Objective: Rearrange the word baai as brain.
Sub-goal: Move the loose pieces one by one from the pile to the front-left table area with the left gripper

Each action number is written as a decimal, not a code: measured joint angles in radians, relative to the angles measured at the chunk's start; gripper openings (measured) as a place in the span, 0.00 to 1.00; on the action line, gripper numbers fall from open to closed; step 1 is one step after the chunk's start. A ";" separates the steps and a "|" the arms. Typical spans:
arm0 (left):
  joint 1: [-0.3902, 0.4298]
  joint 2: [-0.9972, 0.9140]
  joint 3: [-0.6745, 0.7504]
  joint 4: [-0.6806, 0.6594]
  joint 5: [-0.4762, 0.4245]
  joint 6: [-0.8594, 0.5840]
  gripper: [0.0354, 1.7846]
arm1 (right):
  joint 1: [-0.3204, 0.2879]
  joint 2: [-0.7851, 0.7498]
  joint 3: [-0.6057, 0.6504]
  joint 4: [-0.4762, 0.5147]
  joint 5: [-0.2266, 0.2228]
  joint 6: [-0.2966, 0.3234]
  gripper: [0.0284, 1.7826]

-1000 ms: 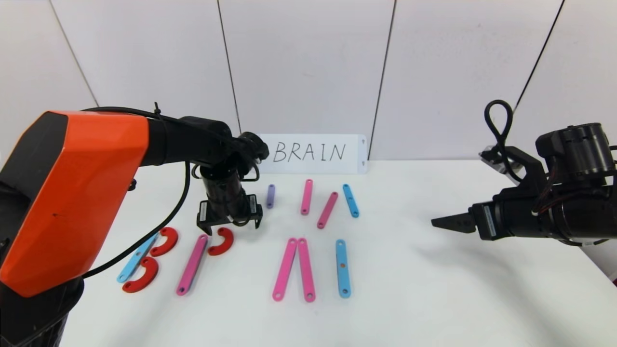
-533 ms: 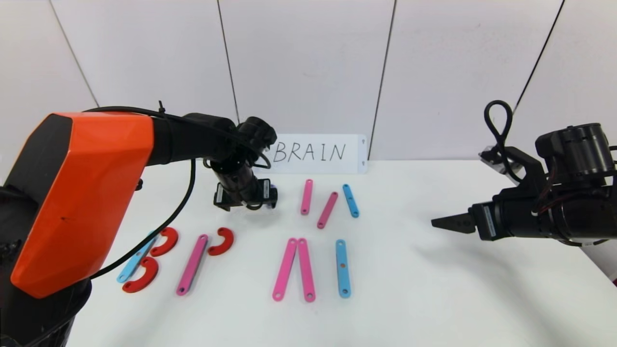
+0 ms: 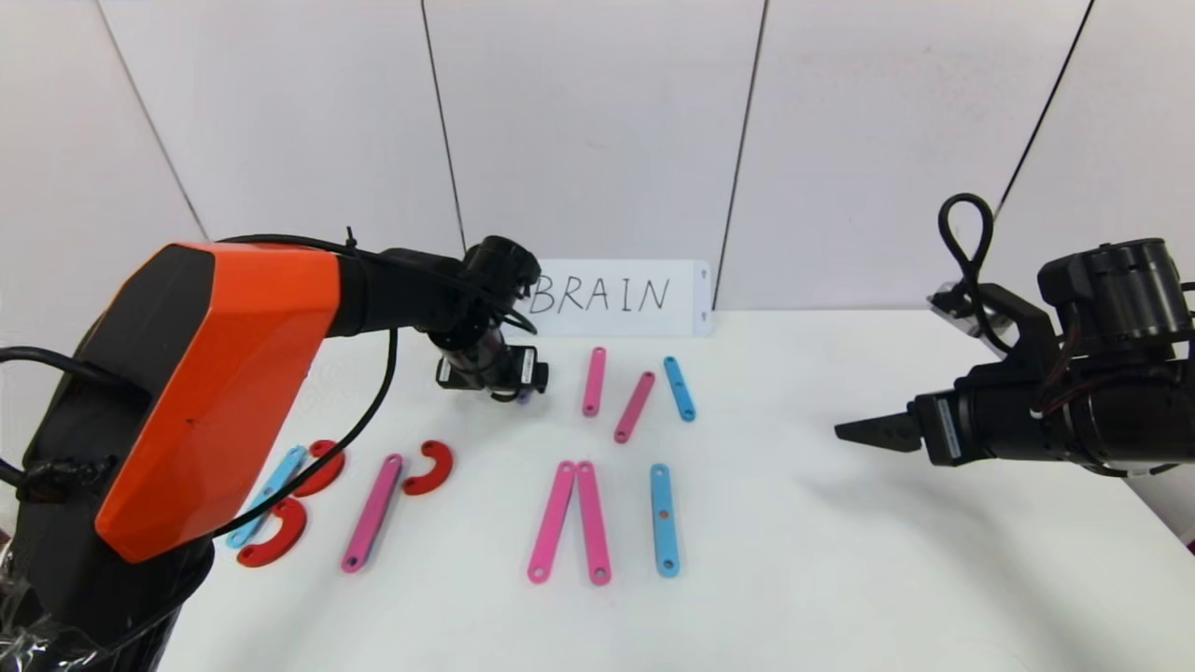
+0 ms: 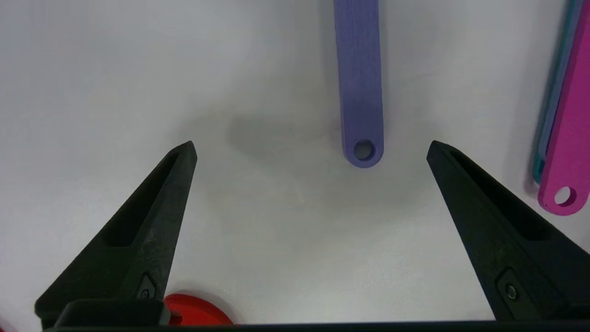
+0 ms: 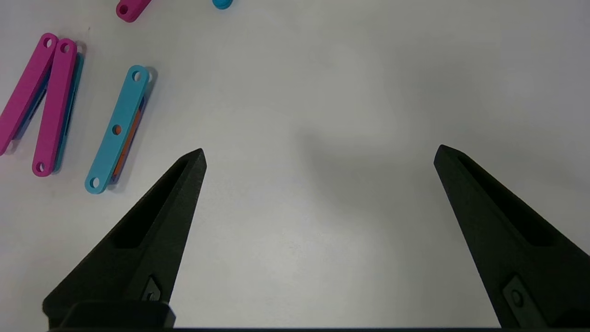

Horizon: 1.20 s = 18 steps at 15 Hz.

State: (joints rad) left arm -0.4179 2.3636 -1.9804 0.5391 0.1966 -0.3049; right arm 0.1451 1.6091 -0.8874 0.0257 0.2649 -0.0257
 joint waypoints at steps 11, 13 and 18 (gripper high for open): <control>0.003 0.044 0.000 -0.100 0.001 0.026 0.47 | 0.001 -0.005 0.002 0.000 0.000 0.000 0.97; 0.003 0.053 0.000 -0.118 0.001 0.027 0.27 | 0.001 -0.005 0.002 0.000 0.000 0.000 0.97; 0.002 0.059 0.000 -0.119 0.001 0.026 0.13 | 0.002 -0.005 0.003 0.000 0.000 0.000 0.97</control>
State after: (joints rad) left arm -0.4160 2.4221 -1.9804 0.4204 0.1981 -0.2785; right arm 0.1470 1.6043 -0.8840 0.0257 0.2649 -0.0257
